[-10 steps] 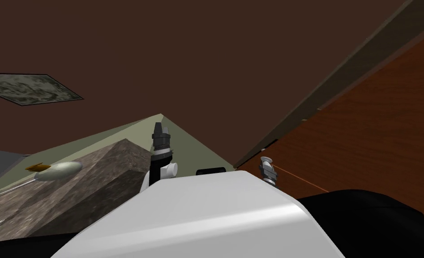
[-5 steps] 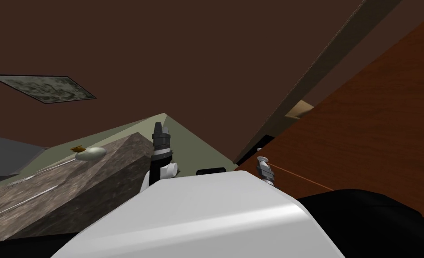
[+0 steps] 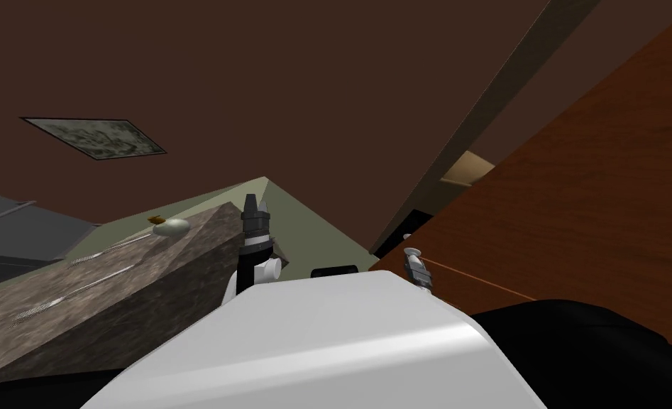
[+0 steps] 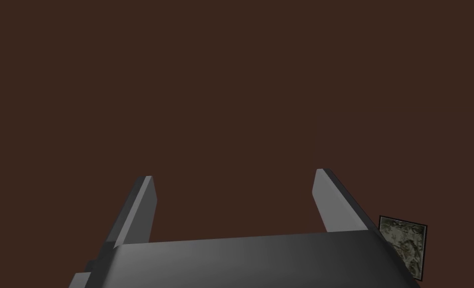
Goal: Pull the door open
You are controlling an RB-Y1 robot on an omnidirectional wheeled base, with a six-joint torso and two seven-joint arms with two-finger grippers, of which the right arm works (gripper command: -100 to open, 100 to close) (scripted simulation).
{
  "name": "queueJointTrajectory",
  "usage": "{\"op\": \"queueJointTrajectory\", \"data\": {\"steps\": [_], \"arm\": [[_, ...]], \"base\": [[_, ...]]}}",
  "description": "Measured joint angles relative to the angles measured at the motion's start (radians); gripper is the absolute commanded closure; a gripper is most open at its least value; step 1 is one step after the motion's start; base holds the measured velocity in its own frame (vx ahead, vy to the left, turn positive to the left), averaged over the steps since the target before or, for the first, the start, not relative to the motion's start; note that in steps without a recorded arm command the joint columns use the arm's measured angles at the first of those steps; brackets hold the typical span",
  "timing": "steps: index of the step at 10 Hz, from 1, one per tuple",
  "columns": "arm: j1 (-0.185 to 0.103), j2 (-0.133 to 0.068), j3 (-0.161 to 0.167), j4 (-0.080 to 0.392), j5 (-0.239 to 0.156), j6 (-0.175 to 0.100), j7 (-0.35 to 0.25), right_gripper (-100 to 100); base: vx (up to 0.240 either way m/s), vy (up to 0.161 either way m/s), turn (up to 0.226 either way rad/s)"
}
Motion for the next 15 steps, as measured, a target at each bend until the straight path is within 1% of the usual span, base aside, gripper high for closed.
{"op": "queueJointTrajectory", "data": {"steps": [1, 3, 4, 5, 7, 9, 12, 14, 15], "arm": [[0.000, -0.007, 0.015, 0.006, 0.012, -0.011, -0.010, 100], [0.019, -0.019, 0.043, -0.010, 0.033, -0.030, -0.016, 100], [0.025, -0.021, 0.057, -0.018, 0.043, -0.036, -0.016, 100], [0.027, -0.018, 0.063, -0.019, 0.046, -0.035, -0.016, 100], [0.026, -0.021, 0.083, -0.020, 0.063, -0.045, -0.019, 100], [0.030, -0.028, 0.103, -0.031, 0.083, -0.057, -0.018, 100], [0.031, -0.037, 0.139, -0.034, 0.116, -0.076, -0.024, 100], [0.028, -0.042, 0.164, -0.025, 0.140, -0.095, -0.034, 100], [0.029, -0.040, 0.169, -0.024, 0.143, -0.095, -0.034, 100]], "base": [[-0.243, 0.043, 0.049], [-0.266, -0.001, 0.047], [-0.111, 0.000, 0.014], [-0.141, -0.017, 0.039], [-0.210, -0.035, 0.056], [-0.188, -0.030, 0.044], [-0.224, -0.029, 0.046], [-0.175, -0.026, 0.032], [-0.165, 0.001, 0.133]]}}
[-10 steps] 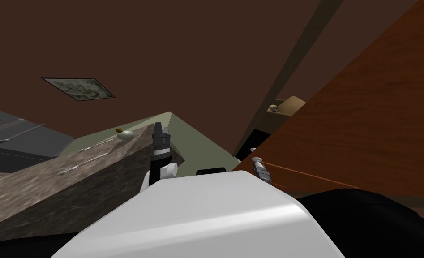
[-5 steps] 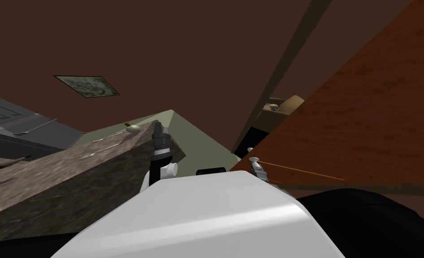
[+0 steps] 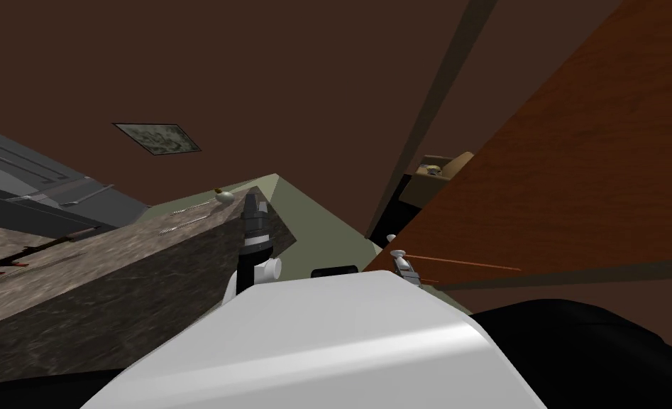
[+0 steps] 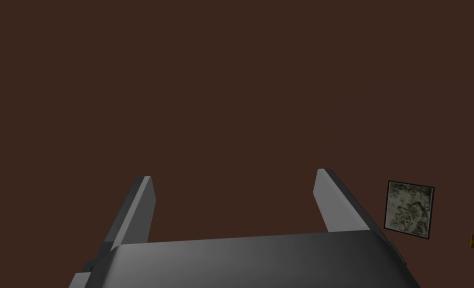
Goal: Pull the door open
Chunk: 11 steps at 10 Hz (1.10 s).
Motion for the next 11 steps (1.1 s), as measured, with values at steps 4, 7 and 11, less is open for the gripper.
{"op": "queueJointTrajectory", "data": {"steps": [4, 7, 11], "arm": [[-0.014, -0.019, 0.016, 0.017, 0.017, -0.015, -0.020, 100], [-0.023, -0.026, 0.036, 0.033, 0.033, -0.025, -0.036, 100], [-0.034, -0.040, 0.053, 0.048, 0.050, -0.037, -0.054, 100]], "base": [[-0.219, -0.003, 0.091], [-0.215, -0.038, 0.109], [-0.182, -0.011, 0.074]]}}
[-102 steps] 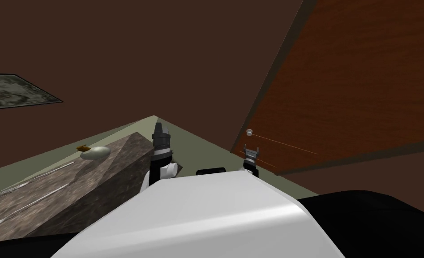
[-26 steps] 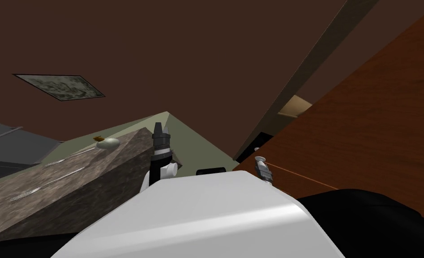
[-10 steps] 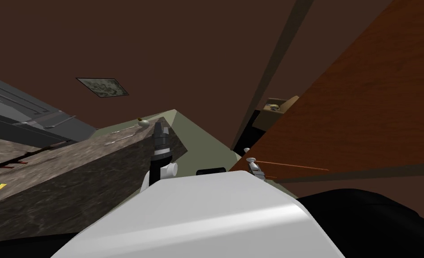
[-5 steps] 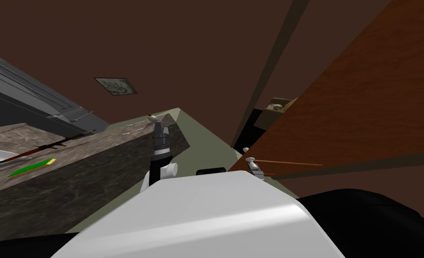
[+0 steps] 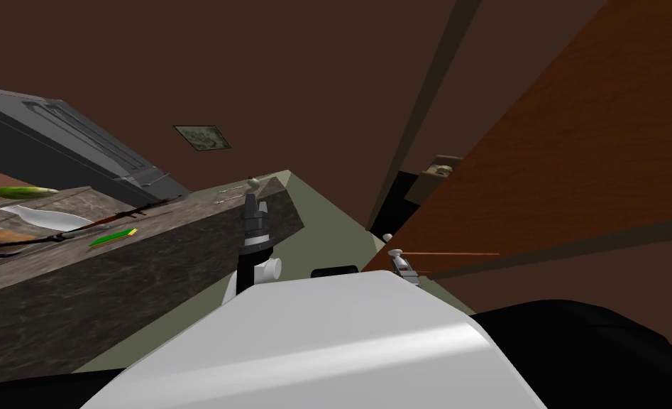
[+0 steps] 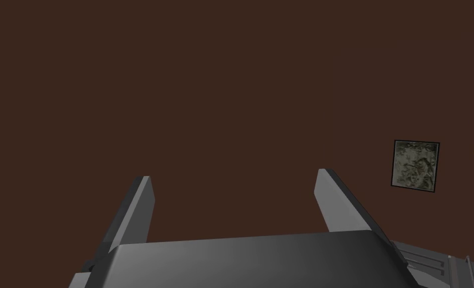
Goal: Pull the door open
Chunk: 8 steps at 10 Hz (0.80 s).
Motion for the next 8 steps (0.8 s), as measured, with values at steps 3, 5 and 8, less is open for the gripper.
{"op": "queueJointTrajectory", "data": {"steps": [3, 5, 8], "arm": [[-0.017, -0.009, 0.005, 0.017, 0.004, -0.004, -0.015, 100], [-0.026, -0.013, 0.012, 0.028, 0.009, -0.007, -0.025, 100], [-0.044, -0.022, 0.021, 0.051, 0.016, -0.014, -0.044, 100]], "base": [[-0.212, -0.013, 0.126], [-0.198, -0.039, 0.115], [-0.204, -0.009, 0.112]]}}
